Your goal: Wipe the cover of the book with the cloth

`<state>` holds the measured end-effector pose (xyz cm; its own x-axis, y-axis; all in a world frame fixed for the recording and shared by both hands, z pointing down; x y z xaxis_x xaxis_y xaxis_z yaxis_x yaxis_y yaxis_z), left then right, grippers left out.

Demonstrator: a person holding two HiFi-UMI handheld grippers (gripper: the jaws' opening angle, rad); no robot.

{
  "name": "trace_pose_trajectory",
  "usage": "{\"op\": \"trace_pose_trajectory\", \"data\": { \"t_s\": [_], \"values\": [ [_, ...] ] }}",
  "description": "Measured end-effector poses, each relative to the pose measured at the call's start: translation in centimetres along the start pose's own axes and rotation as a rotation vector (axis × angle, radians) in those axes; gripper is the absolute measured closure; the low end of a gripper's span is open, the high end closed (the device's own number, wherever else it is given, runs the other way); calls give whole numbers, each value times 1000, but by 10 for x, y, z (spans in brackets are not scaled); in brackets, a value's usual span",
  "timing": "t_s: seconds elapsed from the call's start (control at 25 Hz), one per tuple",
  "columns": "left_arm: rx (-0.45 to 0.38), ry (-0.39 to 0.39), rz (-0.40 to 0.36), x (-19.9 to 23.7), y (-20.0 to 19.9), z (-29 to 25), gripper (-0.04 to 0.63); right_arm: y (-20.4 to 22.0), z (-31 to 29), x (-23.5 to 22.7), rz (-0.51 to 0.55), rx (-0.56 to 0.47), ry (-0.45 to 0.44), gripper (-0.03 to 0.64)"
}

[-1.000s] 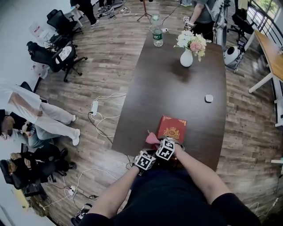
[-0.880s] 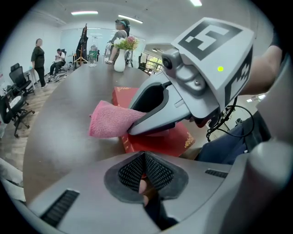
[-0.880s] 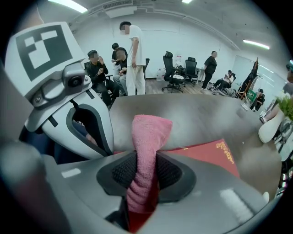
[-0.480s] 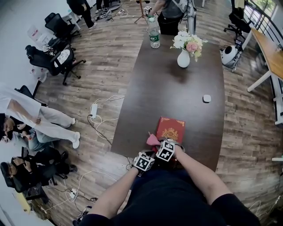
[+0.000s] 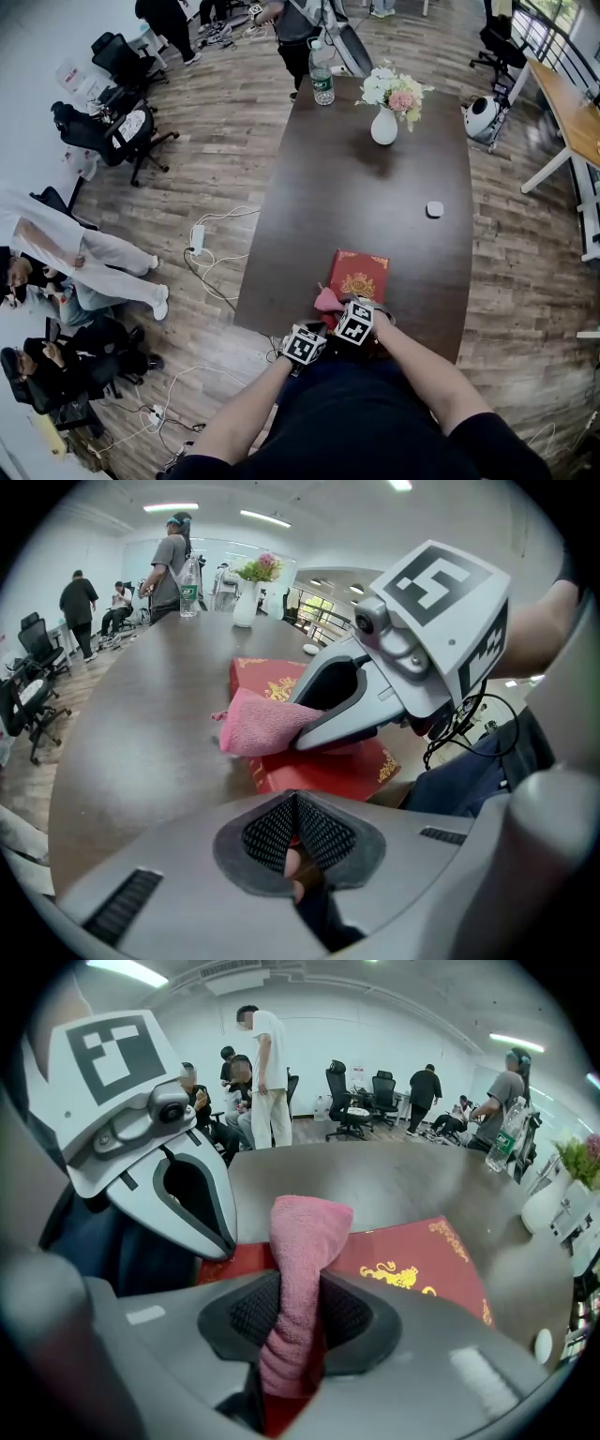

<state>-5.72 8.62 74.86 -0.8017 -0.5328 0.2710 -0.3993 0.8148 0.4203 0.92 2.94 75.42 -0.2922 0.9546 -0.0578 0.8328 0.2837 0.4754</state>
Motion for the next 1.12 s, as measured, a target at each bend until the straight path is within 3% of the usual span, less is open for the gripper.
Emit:
{"op": "trace_pose_trajectory", "data": {
  "t_s": [1.12],
  "values": [
    [3, -13, 4, 1, 1, -2, 600, 38, 20, -5, -10, 34, 27, 500]
  ]
}}
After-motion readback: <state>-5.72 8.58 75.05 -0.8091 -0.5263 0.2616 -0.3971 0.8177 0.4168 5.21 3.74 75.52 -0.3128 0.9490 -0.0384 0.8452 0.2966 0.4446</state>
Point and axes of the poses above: the fingertips, and each gripper's own axes: z backward along the fingers, x to its left, y out of its underside, the point moved 5 cm from there along z, backward along the fingers, and after that the axes turned 2 degrees about x, right-handed, at the moved point
